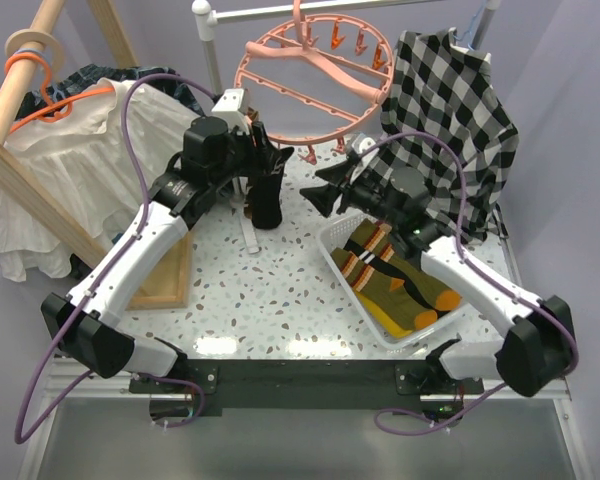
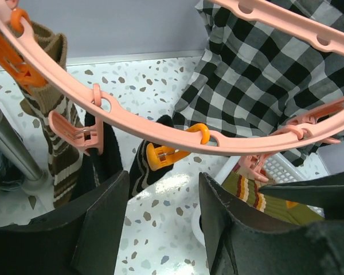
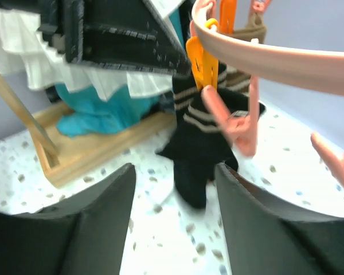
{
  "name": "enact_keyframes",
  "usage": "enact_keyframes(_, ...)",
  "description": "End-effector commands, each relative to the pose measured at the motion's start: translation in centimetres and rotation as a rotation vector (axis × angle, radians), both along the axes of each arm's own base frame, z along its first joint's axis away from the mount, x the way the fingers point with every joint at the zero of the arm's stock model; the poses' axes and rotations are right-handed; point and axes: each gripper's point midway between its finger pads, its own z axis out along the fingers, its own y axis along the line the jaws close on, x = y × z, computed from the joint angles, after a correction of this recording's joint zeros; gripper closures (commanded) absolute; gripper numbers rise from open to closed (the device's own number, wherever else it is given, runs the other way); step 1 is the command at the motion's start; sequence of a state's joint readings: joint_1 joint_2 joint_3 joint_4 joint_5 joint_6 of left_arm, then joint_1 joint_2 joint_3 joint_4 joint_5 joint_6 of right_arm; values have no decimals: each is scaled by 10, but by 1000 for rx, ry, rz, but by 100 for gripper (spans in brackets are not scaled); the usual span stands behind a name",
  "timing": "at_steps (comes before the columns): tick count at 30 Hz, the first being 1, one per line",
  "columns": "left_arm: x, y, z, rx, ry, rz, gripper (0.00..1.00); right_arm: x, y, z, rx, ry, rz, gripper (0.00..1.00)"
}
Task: Clip the socks to the hanger
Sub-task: Clamp the sock onto the hanger, then open the clamp at the hanger.
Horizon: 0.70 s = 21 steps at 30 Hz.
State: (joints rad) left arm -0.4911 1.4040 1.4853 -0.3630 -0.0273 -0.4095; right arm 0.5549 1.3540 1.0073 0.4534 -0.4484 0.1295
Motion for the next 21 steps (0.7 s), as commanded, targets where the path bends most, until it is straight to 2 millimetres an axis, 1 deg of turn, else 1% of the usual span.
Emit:
enact_keyframes(1,7,6,16,-24,-56,21,44,-10,-39,-15,-175,61,-137,35)
enact_keyframes(2,7,5,18,-25,-59,23,43,-10,-53,-14,-224,68,-196,34)
enact_keyframes(4,8,6,17,-19,-60,23,42,-9,-64,-12,-271,82,-239,31)
enact_keyframes(5,8,7,19,-19,-65,24,41,-11,-70,-8,-298,96,-257,30)
enact_keyframes(6,7,7,20,-17,-65,25,40,-12,-72,-4,-308,94,-262,30)
enact_keyframes(8,6,9,23,-14,-73,31,39,-12,-77,11,-318,76,-283,29)
enact_keyframes(9,5,12,24,-6,-72,34,39,-7,-83,14,-322,77,-314,29)
enact_keyframes(10,4,13,25,-3,-73,36,38,-4,-86,24,-317,68,-331,29)
enact_keyframes(11,1,14,30,-4,-83,37,36,0,-89,28,-315,68,-348,29)
enact_keyframes(12,-1,16,30,6,-84,35,36,7,-91,26,-322,82,-364,29)
enact_keyframes(13,-4,17,32,9,-87,32,35,9,-91,35,-301,83,-370,29)
enact_keyframes(14,-8,18,37,5,-97,26,31,13,-91,37,-288,85,-371,29)
enact_keyframes(15,-11,20,38,14,-100,17,30,17,-88,37,-278,91,-364,29)
enact_keyframes(16,-17,17,39,14,-104,-9,28,21,-86,45,-249,79,-365,29)
enact_keyframes(17,-23,19,47,11,-128,-24,26,24,-84,46,-242,75,-362,29)
enact_keyframes(18,-27,18,50,9,-140,-41,23,26,-82,49,-231,75,-362,29)
enact_keyframes(19,-32,16,48,12,-145,-69,22,33,-79,52,-226,71,-364,29)
enact_keyframes(20,-43,12,59,0,-186,-120,19,35,-77,54,-223,68,-361,29)
enact_keyframes(21,-48,10,62,-4,-203,-145,17,37,-73,55,-223,65,-350,29)
